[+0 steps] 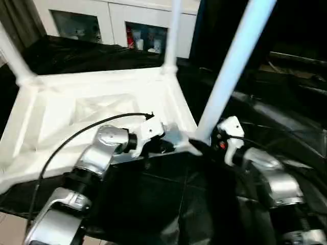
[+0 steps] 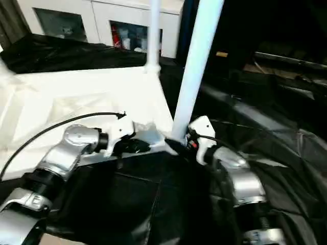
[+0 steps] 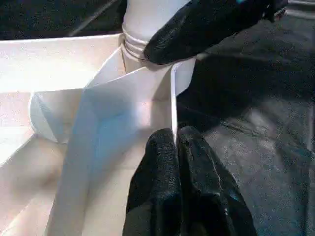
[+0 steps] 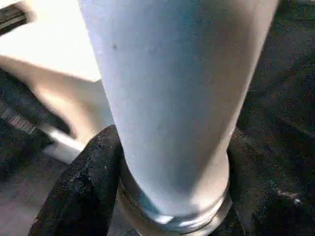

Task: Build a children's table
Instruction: Rotate leg to tighten

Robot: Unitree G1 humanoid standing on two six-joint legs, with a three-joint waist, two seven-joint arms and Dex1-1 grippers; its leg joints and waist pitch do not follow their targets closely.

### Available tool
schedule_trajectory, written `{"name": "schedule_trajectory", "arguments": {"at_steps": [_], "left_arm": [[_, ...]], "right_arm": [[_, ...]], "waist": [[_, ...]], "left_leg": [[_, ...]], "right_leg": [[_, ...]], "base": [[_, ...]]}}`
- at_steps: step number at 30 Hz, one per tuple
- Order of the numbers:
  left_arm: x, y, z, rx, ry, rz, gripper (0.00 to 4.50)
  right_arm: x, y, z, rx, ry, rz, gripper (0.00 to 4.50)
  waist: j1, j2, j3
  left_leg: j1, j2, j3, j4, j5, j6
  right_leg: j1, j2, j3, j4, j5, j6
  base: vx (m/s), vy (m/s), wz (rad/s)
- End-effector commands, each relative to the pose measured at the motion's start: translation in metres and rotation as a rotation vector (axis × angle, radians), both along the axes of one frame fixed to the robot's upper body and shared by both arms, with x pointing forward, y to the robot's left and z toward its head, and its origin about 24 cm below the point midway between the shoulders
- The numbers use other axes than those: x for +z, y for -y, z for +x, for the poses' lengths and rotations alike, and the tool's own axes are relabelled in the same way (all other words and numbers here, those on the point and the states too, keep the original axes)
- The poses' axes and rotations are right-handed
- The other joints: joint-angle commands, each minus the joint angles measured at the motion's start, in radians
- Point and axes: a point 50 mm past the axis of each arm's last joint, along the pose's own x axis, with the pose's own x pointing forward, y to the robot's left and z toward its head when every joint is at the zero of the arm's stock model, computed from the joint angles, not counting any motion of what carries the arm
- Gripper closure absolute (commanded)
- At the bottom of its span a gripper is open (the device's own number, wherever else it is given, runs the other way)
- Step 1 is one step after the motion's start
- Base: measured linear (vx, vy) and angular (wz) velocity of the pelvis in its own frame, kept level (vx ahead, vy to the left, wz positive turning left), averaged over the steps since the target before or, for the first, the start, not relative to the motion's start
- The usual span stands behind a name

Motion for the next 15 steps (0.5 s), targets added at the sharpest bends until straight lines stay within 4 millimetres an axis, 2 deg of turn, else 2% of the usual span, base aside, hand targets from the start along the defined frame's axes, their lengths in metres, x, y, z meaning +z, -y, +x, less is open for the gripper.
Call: {"name": "schedule_trajectory", "arguments": {"at_steps": [1, 2, 3, 4, 6, 7, 8, 9, 10, 11, 12, 14, 15], "left_arm": [[-0.023, 0.037, -0.012, 0.037, -0.074, -0.039, 4.50], [-0.023, 0.041, -0.012, 0.036, -0.073, -0.044, 4.50], [-0.023, 0.055, -0.016, 0.018, -0.071, -0.060, 4.50], [-0.023, 0.057, -0.017, 0.016, -0.071, -0.061, 4.50], [-0.022, 0.067, -0.022, -0.021, -0.088, -0.087, 4.50], [-0.022, 0.068, -0.023, -0.023, -0.091, -0.090, 4.50], [-0.022, 0.066, -0.022, -0.021, -0.089, -0.085, 4.50], [-0.023, 0.065, -0.022, -0.020, -0.088, -0.082, 4.50], [-0.023, 0.062, -0.021, -0.018, -0.087, -0.078, 4.50], [-0.023, 0.058, -0.020, -0.017, -0.087, -0.072, 4.50], [-0.023, 0.050, -0.018, -0.011, -0.084, -0.060, 4.50], [-0.023, 0.046, -0.017, -0.008, -0.083, -0.056, 4.50], [-0.023, 0.045, -0.016, -0.007, -0.083, -0.055, 4.50]], "right_arm": [[-0.026, -0.027, -0.010, -0.070, -0.110, -0.033, 1.80], [-0.028, -0.029, -0.010, -0.087, -0.111, -0.034, 1.80], [-0.029, -0.039, -0.011, -0.117, -0.097, -0.038, 1.80], [-0.029, -0.039, -0.011, -0.119, -0.094, -0.038, 1.80], [-0.026, -0.044, -0.010, -0.129, -0.051, -0.063, 1.80], [-0.024, -0.044, -0.009, -0.134, -0.040, -0.064, 1.80], [-0.023, -0.041, -0.008, -0.135, -0.039, -0.049, 1.80], [-0.023, -0.040, -0.008, -0.135, -0.039, -0.042, 1.80], [-0.022, -0.038, -0.007, -0.129, -0.040, -0.029, 1.45], [-0.020, -0.036, -0.007, -0.126, -0.036, -0.023, 1.24], [-0.019, -0.033, -0.006, -0.109, -0.028, -0.034, 1.10], [-0.018, -0.031, -0.007, -0.082, -0.020, -0.040, 1.04], [-0.017, -0.031, -0.007, -0.075, -0.017, -0.042, 1.04]], "waist": [[0.001, -0.007, -0.030], [0.001, -0.007, -0.030], [-0.001, -0.011, -0.029], [0.000, -0.004, -0.030], [-0.001, -0.008, -0.034], [0.000, -0.006, -0.035], [0.002, 0.000, -0.035], [0.000, -0.002, -0.036], [0.002, 0.001, -0.035], [0.001, 0.000, -0.036], [0.002, 0.004, -0.035], [0.003, 0.002, -0.038], [0.004, 0.004, -0.036]], "left_leg": [[0.003, 0.038, -0.024, -0.079, -0.341, 0.003], [0.003, 0.038, -0.024, -0.079, -0.341, 0.003], [0.002, 0.036, -0.025, -0.081, -0.351, -0.003], [0.005, 0.036, -0.026, -0.081, -0.356, -0.004], [0.002, 0.035, -0.024, -0.079, -0.343, 0.005], [0.000, 0.033, -0.021, -0.079, -0.338, 0.014], [-0.003, 0.031, -0.022, -0.079, -0.332, 0.023], [-0.007, 0.031, -0.022, -0.079, -0.325, 0.030], [-0.008, 0.031, -0.023, -0.080, -0.324, 0.031], [-0.006, 0.031, -0.022, -0.079, -0.330, 0.033], [-0.007, 0.031, -0.022, -0.081, -0.332, 0.034], [-0.007, 0.031, -0.021, -0.078, -0.325, 0.038], [-0.009, 0.032, -0.020, -0.079, -0.313, 0.041]], "right_leg": [[0.009, -0.048, 0.036, -0.096, -0.535, -0.116], [0.009, -0.048, 0.036, -0.096, -0.535, -0.116], [0.008, -0.046, 0.035, -0.097, -0.537, -0.108], [0.007, -0.046, 0.036, -0.098, -0.534, -0.108], [0.011, -0.043, 0.039, -0.095, -0.481, -0.112], [0.011, -0.039, 0.040, -0.094, -0.452, -0.116], [0.014, -0.040, 0.042, -0.091, -0.437, -0.119], [0.016, -0.039, 0.043, -0.090, -0.423, -0.121], [0.016, -0.038, 0.043, -0.089, -0.421, -0.122], [0.015, -0.038, 0.044, -0.091, -0.423, -0.122], [0.015, -0.038, 0.044, -0.091, -0.423, -0.124], [0.017, -0.037, 0.046, -0.089, -0.396, -0.131], [0.018, -0.036, 0.046, -0.086, -0.371, -0.137]], "base": [[0.000, 0.000, 0.00], [0.000, 0.000, 0.00], [0.000, 0.000, 0.00], [0.000, 0.000, 0.00], [0.000, 0.000, 0.00], [0.000, 0.000, 0.00], [0.000, 0.000, 0.00], [0.000, 0.000, 0.00], [0.000, 0.000, 0.00], [0.000, 0.000, 0.00], [0.000, 0.000, 0.00], [0.000, 0.000, 0.00], [0.000, 0.000, 0.00]]}}
